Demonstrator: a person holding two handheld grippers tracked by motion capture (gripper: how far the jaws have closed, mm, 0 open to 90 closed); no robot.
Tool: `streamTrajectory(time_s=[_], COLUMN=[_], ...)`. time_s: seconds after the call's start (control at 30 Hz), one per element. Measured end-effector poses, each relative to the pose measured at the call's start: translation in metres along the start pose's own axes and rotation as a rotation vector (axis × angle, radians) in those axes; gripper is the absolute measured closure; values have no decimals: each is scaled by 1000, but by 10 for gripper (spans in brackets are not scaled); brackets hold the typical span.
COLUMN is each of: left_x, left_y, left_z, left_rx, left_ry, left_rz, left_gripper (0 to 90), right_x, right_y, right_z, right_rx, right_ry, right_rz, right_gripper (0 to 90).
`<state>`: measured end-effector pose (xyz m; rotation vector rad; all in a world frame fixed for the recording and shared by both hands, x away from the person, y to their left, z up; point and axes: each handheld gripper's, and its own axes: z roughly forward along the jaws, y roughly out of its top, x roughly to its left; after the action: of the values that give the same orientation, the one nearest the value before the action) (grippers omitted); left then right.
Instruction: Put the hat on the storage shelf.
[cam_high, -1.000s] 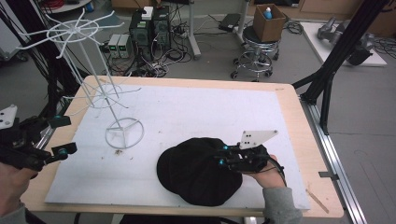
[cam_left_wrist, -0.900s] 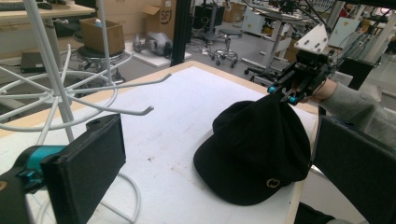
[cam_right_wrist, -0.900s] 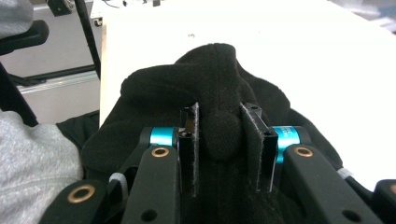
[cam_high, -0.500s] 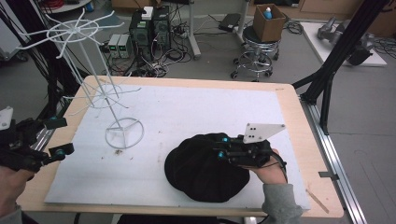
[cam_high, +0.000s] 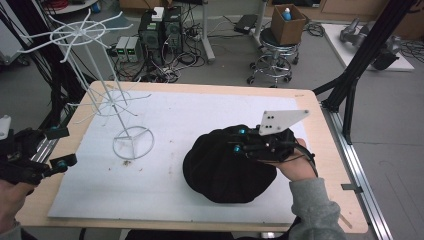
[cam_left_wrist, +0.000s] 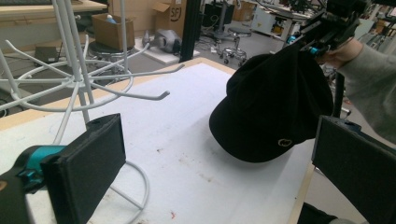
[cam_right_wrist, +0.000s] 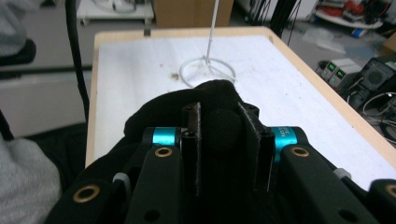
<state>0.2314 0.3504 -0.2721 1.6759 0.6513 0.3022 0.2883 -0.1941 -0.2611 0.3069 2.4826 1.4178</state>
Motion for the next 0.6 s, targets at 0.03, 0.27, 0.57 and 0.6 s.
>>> streamTrajectory(time_s=[0.03, 0.27, 0.57, 0.6], left_x=[0, 1, 1, 1], left_y=[0, -1, -3, -4], left_z=[-1, -3, -4, -4], left_rx=[-2, -3, 3, 8], left_ry=[1, 10, 25, 27], left_rz=[0, -3, -8, -6], left_gripper=[31, 30, 30, 31], right_x=[0, -5, -15, -16], right_y=[11, 45, 86, 89], right_z=[1, -1, -10, -12], right_rx=[34, 34, -14, -16], right_ry=[-2, 17, 40, 39], right_rz=[-19, -45, -73, -70], right_gripper=[726, 726, 725, 725])
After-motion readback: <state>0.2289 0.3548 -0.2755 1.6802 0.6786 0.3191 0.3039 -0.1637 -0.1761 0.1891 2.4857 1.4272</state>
